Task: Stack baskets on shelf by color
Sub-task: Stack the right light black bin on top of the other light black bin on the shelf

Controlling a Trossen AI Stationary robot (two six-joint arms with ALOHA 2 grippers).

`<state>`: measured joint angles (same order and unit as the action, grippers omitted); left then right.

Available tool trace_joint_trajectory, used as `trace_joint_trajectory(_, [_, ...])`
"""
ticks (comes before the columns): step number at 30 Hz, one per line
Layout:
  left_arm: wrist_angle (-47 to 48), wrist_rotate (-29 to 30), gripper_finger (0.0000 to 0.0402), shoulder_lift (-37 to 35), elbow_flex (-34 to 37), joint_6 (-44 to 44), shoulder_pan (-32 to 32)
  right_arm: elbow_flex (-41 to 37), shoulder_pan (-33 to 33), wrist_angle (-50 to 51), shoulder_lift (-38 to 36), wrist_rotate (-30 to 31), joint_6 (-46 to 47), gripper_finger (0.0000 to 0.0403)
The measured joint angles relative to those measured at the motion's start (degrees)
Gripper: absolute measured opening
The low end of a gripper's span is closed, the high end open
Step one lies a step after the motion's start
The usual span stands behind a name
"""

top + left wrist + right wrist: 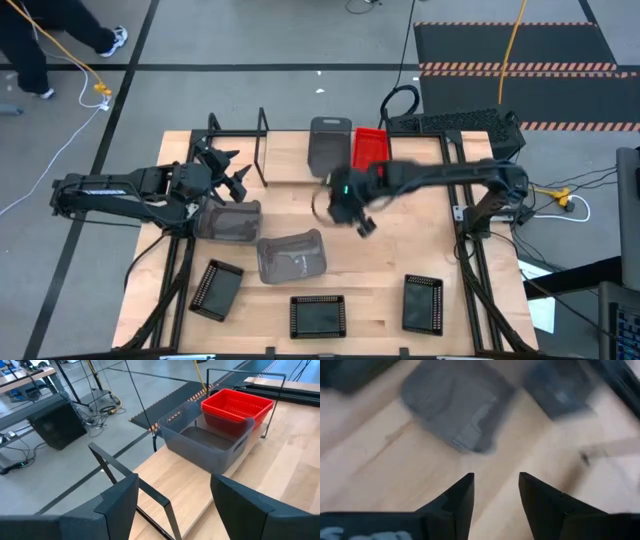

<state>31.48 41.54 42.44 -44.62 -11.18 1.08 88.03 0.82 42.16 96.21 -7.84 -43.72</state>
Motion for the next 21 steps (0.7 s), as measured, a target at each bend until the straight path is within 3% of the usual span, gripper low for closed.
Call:
trace_joint_trajectory(5, [0.15, -0.42, 0.0250, 0.00, 0.00, -0.78, -0.13, -13.74, -4.65, -19.73, 0.50, 1.95, -14.06, 0.0139])
trace_joint_trajectory(9, [0.06, -0.48, 0.0250, 0.00, 0.00, -0.27, -0.10, -20.12, -5.92, -31.86, 0.57, 4.49, -19.85, 0.0130])
trace_joint_trajectory(21, [-1.64, -0.48, 0.0250, -0.02, 0.00, 2.03, 1.20, -20.92, -4.53, -34.78, 6.93, 7.14, -30.60, 0.0118])
